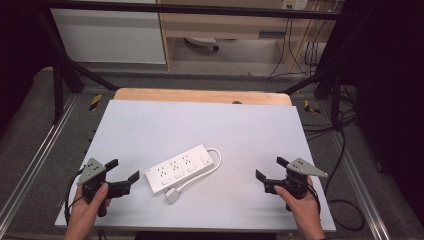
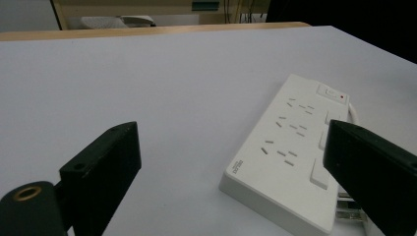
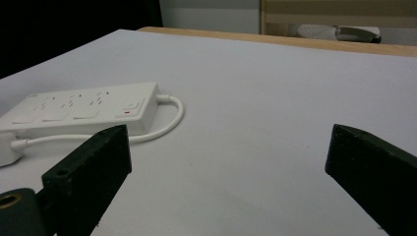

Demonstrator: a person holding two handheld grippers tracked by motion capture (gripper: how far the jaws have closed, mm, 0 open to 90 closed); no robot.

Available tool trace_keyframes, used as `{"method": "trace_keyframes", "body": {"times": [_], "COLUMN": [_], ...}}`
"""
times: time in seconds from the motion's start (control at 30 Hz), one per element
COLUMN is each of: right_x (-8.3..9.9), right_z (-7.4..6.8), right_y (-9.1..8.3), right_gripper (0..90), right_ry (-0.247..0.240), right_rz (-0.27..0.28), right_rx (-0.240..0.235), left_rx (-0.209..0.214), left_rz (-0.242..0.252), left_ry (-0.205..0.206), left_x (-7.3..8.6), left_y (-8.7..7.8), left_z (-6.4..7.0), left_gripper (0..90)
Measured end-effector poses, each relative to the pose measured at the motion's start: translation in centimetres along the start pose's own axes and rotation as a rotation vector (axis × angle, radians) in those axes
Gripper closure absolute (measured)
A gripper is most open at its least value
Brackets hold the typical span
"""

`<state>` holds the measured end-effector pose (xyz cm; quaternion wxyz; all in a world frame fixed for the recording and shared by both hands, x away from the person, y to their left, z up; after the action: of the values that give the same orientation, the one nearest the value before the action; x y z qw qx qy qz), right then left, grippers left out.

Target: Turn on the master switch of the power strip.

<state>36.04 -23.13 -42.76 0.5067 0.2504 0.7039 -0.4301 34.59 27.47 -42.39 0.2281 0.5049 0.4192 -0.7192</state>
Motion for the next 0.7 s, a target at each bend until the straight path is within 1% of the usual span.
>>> {"method": "trace_keyframes", "body": {"times": [0.13, 0.2, 0.27, 0.37, 0.57, 0.7], "right_x": [-0.4, -0.7, -1.0, -1.3, -2.2, -2.8], "right_z": [-0.5, -0.7, -0.9, -1.1, -1.6, -1.8], "right_y": [0.1, 0.1, 0.2, 0.5, 0.9, 1.4], "right_gripper": [4.1, 4.6, 4.7, 5.2, 12.5, 18.2], "right_ry": [-0.001, 0.009, 0.021, 0.01, 0.016, 0.011], "right_rz": [0.002, 0.002, 0.001, -0.003, -0.008, 0.004], "right_rx": [-0.008, -0.009, -0.004, 0.0, -0.017, -0.011], "left_rx": [-0.002, -0.003, -0.007, -0.008, -0.013, -0.012], "left_rz": [-0.005, -0.01, -0.007, -0.012, -0.018, -0.02], "left_ry": [0.001, 0.002, -0.009, -0.007, -0.015, -0.022], "left_x": [0.0, 0.1, 0.0, 0.1, 0.1, 0.2], "left_y": [0.0, 0.0, 0.0, 0.0, 0.0, 0.1], "left_z": [0.0, 0.0, -0.1, 0.0, -0.1, -0.1], "left_gripper": [7.5, 7.1, 7.1, 6.6, 6.1, 6.1]}}
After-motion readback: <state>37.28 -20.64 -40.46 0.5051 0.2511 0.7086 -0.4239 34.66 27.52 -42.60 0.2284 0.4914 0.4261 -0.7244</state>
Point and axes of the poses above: each handheld gripper's, and its own axes: y roughly forward along the jaws, x roughly out of its underside, z roughly to its right, the point moved 3 cm from there along y, roughly forward along the jaws, and after that the axes turned 3 degrees about x, right-handed, at the moved point
